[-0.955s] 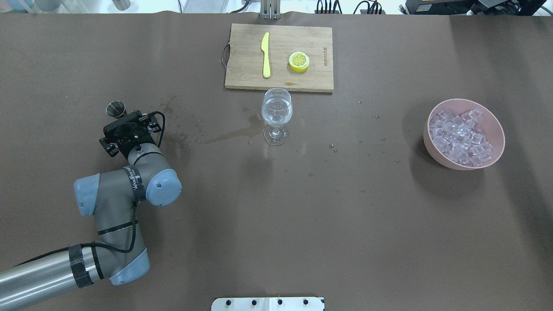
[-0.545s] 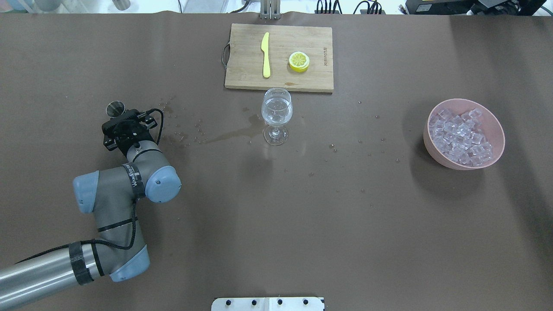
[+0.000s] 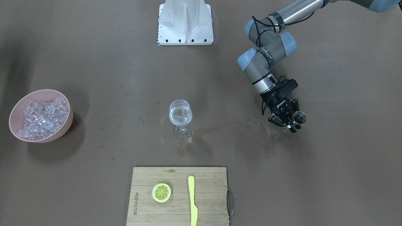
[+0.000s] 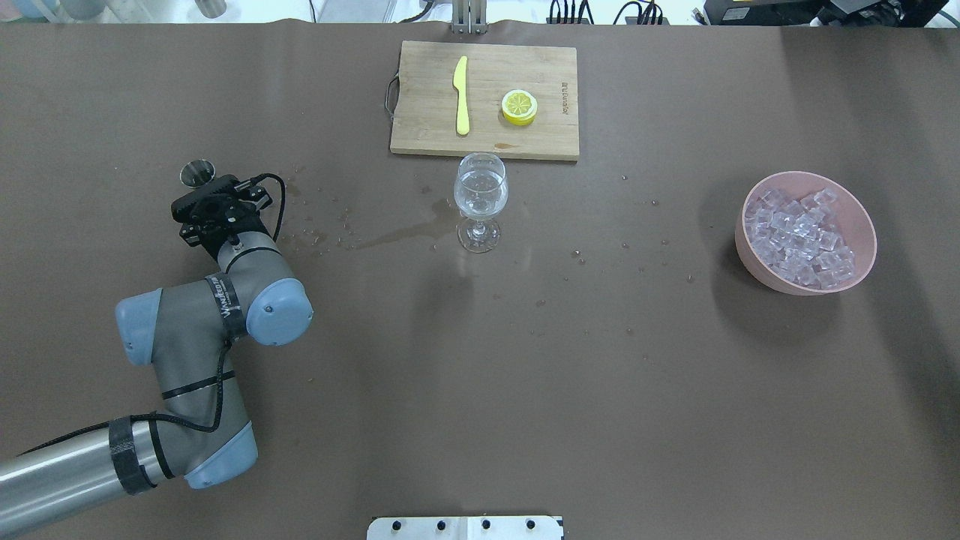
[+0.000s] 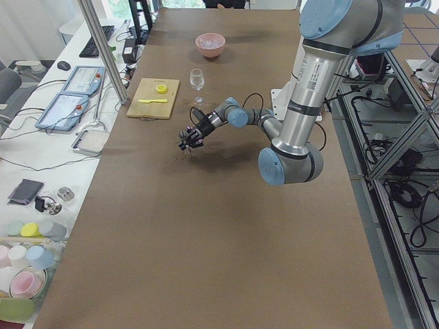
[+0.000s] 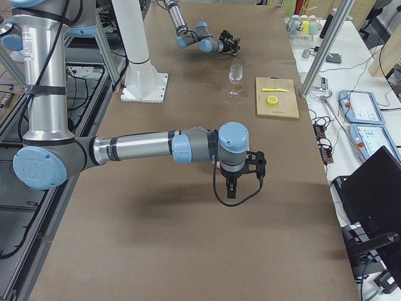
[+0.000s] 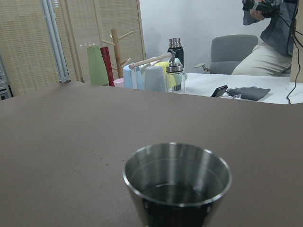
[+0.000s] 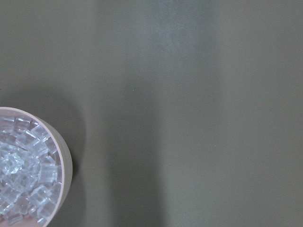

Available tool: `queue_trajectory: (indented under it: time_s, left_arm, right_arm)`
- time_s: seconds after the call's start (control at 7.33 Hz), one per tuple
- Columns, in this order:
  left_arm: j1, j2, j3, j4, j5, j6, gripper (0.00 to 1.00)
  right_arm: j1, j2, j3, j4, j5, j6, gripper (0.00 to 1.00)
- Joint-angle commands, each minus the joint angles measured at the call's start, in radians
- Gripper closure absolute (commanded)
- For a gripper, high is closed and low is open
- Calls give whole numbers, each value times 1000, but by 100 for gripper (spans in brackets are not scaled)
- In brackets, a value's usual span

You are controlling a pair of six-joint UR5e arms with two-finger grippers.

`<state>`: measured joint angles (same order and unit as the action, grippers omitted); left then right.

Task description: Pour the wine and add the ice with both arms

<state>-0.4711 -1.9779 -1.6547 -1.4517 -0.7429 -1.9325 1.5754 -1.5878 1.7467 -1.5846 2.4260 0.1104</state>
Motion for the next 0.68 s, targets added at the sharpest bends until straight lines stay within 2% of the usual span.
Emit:
queue_trajectory:
  time_s: [0.0, 0.27, 0.55]
  left_arm:
    - [-8, 16, -204, -2, -4, 187, 100]
    - [6, -45, -333, -22, -22, 395, 100]
    - [17, -75, -340, -225, -221, 628, 100]
  right_arm:
    - [0, 3, 0, 0, 2, 0, 0]
    - [0, 5, -1, -2, 25, 0, 0]
    - [-2, 5, -1, -8, 31, 2, 0]
